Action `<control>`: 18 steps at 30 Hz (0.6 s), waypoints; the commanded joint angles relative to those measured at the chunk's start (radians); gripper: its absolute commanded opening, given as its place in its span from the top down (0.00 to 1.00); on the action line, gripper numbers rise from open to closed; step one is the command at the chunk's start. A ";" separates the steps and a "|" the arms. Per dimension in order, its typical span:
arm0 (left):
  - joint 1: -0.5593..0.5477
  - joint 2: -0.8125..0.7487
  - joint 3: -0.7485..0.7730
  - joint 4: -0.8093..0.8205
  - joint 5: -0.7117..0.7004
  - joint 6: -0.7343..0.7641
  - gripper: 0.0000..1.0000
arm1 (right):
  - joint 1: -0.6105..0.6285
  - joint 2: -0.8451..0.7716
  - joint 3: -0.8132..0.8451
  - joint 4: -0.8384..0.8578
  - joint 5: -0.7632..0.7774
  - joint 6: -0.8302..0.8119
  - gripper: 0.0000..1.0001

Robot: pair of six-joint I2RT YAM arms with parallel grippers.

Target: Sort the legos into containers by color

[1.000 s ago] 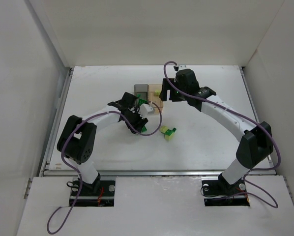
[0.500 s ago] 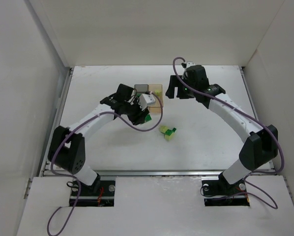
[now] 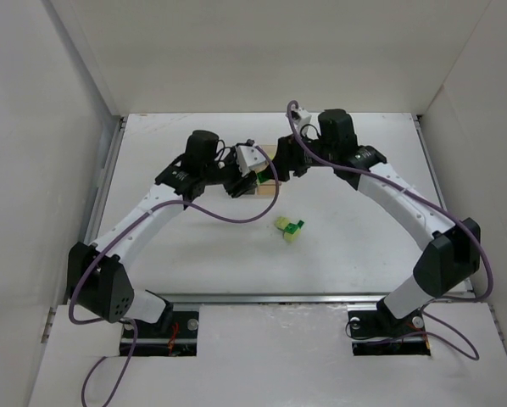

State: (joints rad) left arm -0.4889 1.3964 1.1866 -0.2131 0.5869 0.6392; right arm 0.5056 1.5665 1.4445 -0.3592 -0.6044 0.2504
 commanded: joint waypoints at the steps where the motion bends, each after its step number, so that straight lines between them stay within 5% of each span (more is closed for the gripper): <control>1: -0.004 -0.010 0.051 0.034 0.036 0.002 1.00 | 0.007 0.020 -0.003 0.097 -0.113 -0.003 0.28; 14: -0.013 -0.062 0.041 0.055 0.027 0.007 1.00 | 0.007 0.112 0.036 0.075 -0.069 0.009 0.36; 17: -0.013 -0.071 0.041 0.055 0.018 0.007 1.00 | 0.007 0.132 0.047 0.075 -0.069 0.009 0.45; 18: -0.013 -0.071 0.041 0.055 0.017 0.007 1.00 | 0.007 0.145 0.057 0.075 -0.098 0.009 0.56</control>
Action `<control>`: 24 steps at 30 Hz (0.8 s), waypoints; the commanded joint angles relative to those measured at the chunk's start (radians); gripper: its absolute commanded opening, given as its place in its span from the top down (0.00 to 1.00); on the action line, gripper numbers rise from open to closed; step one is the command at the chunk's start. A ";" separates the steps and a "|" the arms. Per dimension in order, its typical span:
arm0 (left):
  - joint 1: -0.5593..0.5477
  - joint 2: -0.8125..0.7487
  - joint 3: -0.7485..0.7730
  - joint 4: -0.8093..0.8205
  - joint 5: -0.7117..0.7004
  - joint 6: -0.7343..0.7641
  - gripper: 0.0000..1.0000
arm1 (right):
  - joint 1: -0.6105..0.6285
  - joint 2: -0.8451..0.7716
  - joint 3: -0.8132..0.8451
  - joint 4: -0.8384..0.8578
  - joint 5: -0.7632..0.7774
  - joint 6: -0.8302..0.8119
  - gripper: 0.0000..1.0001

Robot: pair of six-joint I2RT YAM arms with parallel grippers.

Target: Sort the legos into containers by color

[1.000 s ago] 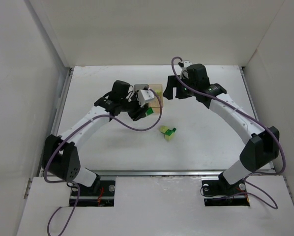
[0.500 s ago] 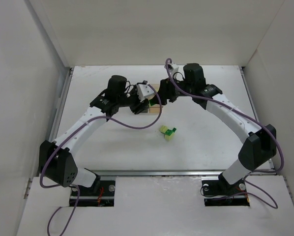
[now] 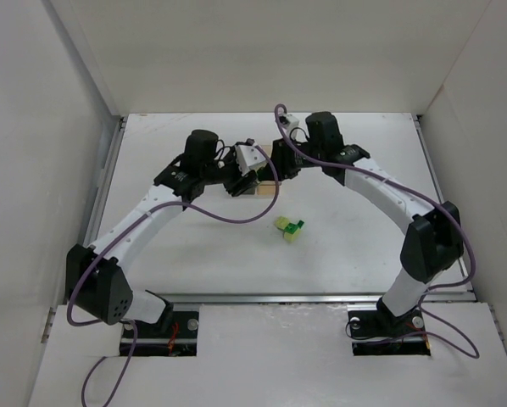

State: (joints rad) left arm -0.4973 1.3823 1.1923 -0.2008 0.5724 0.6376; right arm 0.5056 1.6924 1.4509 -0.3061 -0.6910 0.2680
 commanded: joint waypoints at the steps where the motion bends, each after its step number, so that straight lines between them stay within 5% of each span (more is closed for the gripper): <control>1: -0.004 -0.057 0.035 0.053 0.032 0.008 1.00 | 0.007 0.029 0.060 0.022 -0.030 -0.009 0.65; 3: -0.004 -0.057 0.035 0.054 0.032 0.008 1.00 | 0.007 0.041 0.069 0.047 -0.077 0.002 0.95; 4: -0.004 -0.057 0.035 0.054 0.023 0.008 1.00 | 0.007 0.050 0.069 0.047 -0.077 0.011 1.00; 12: -0.004 -0.068 0.026 0.054 0.003 -0.012 1.00 | 0.007 0.133 0.132 0.059 0.218 0.138 1.00; 18: 0.005 -0.089 0.017 0.054 -0.008 -0.042 1.00 | 0.033 0.341 0.382 -0.010 0.355 0.198 1.00; 23: 0.005 -0.098 -0.005 0.054 -0.055 -0.052 1.00 | 0.044 0.470 0.509 -0.097 0.438 0.198 0.72; 24: 0.014 -0.098 -0.005 0.054 -0.055 -0.052 1.00 | 0.044 0.470 0.509 -0.097 0.455 0.198 0.53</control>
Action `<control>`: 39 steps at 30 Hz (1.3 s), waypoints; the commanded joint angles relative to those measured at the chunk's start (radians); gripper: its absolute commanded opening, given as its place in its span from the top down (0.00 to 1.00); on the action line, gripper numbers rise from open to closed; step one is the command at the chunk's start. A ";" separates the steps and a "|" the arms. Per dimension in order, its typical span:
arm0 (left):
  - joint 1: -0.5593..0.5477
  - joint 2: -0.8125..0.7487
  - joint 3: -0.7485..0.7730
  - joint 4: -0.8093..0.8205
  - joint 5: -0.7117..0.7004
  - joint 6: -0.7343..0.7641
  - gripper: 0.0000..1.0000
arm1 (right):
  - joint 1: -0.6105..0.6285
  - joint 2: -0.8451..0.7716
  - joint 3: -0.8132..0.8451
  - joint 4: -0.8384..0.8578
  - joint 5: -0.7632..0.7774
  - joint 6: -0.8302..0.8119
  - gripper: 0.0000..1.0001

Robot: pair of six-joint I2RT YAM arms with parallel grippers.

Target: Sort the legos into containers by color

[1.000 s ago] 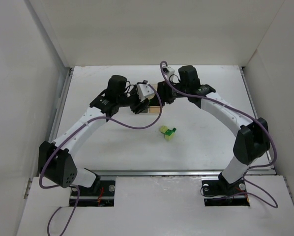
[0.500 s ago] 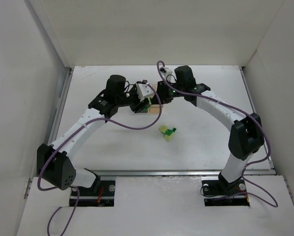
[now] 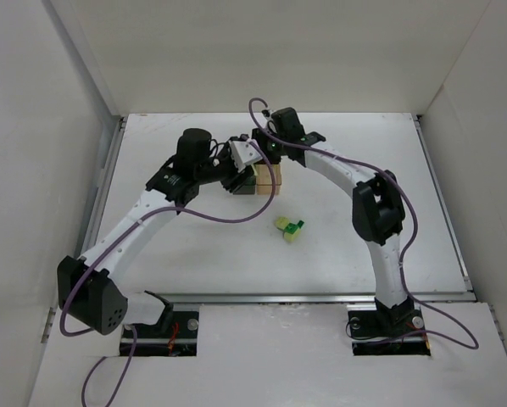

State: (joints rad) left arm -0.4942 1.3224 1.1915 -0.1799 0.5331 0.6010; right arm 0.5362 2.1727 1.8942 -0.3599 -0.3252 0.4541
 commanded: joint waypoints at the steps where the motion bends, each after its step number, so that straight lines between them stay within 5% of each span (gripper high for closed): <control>1: 0.011 -0.038 -0.013 0.033 -0.016 -0.015 1.00 | 0.013 -0.010 0.054 -0.031 0.089 0.012 0.45; 5: 0.022 -0.029 -0.004 0.042 -0.016 -0.036 1.00 | 0.013 -0.031 0.043 0.038 0.023 0.000 0.26; 11: 0.031 0.079 0.032 0.060 -0.025 -0.110 1.00 | -0.016 -0.160 0.004 0.033 0.075 -0.032 0.21; 24: 0.031 0.595 0.402 -0.010 -0.033 -0.135 0.98 | -0.251 -0.430 -0.346 0.029 0.179 0.026 0.20; 27: 0.020 0.655 0.460 -0.019 -0.053 -0.126 0.81 | -0.251 -0.453 -0.392 0.003 0.190 -0.015 0.20; 29: 0.009 0.666 0.482 -0.036 -0.053 -0.125 0.64 | -0.251 -0.453 -0.417 -0.022 0.204 -0.038 0.20; 30: 0.000 0.676 0.482 -0.050 -0.053 -0.125 0.41 | -0.251 -0.462 -0.417 -0.048 0.218 -0.060 0.18; 34: 0.000 0.661 0.473 -0.059 -0.062 -0.125 0.12 | -0.251 -0.485 -0.484 -0.091 0.227 -0.110 0.16; 39: 0.000 0.592 0.432 -0.050 -0.082 -0.125 0.11 | -0.184 -0.551 -0.589 -0.109 0.186 -0.190 0.12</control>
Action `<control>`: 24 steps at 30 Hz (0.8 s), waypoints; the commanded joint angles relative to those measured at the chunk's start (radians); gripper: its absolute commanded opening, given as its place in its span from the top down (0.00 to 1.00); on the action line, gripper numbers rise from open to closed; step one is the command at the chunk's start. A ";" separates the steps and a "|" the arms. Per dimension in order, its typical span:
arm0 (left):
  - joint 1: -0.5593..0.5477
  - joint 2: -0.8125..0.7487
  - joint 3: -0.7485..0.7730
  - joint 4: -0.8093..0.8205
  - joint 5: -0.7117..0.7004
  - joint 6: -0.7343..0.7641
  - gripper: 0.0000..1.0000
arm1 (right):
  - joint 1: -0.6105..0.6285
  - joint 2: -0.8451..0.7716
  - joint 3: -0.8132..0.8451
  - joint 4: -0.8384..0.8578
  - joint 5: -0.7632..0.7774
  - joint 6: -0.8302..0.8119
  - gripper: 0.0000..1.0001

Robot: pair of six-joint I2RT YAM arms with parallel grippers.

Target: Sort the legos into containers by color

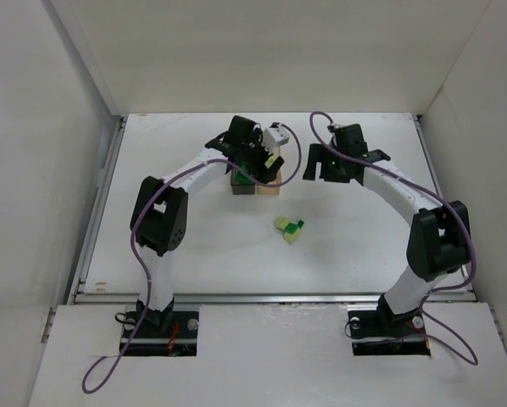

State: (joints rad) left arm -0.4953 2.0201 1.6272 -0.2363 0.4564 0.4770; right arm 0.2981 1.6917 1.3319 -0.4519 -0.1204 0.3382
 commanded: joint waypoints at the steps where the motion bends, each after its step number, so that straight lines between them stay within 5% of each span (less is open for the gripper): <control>1: 0.001 -0.124 -0.032 0.006 -0.005 0.012 0.11 | 0.070 -0.081 -0.064 -0.018 -0.033 -0.088 0.12; 7: 0.024 -0.296 -0.165 0.017 0.047 -0.021 0.18 | 0.197 -0.084 -0.164 -0.042 -0.071 -0.099 0.15; 16: 0.028 -0.544 -0.429 0.048 0.025 0.011 0.18 | 0.197 -0.096 -0.224 -0.004 -0.071 0.053 0.15; 24: -0.017 -0.623 -0.520 0.068 -0.004 0.034 0.18 | 0.375 -0.063 -0.203 -0.008 0.039 -0.134 0.28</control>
State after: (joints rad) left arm -0.5140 1.4487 1.1179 -0.2070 0.4541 0.4950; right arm 0.6067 1.6295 1.1034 -0.4778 -0.1509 0.2905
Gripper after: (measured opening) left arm 0.821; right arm 0.723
